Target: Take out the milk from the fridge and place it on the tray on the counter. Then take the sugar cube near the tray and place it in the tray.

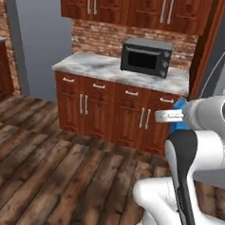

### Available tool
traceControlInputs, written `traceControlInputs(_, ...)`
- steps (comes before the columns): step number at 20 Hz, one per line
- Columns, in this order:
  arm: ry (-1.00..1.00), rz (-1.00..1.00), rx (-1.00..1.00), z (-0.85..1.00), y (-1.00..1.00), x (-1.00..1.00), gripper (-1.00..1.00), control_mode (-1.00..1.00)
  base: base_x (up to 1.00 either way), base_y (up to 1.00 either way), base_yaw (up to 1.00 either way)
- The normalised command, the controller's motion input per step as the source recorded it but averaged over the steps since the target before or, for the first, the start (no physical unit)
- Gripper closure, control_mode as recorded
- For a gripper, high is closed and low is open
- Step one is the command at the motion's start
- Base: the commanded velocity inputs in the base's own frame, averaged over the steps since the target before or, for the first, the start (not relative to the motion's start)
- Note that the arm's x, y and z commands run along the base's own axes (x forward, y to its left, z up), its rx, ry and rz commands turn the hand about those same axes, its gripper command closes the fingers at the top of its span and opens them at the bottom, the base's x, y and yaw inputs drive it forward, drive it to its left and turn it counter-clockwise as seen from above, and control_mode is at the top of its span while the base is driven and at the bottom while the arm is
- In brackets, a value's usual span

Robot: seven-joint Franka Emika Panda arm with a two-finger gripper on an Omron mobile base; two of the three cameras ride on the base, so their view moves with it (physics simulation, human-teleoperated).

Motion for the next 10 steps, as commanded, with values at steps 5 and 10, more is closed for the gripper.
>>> traceControlInputs(5, 0.0, 0.0, 0.0, 0.0, 0.0, 0.0, 1.0, 1.0, 0.0, 0.08, 1.0)
traceControlInputs(10, 0.0, 0.0, 0.0, 0.0, 0.0, 0.0, 1.0, 1.0, 0.0, 0.0, 1.0)
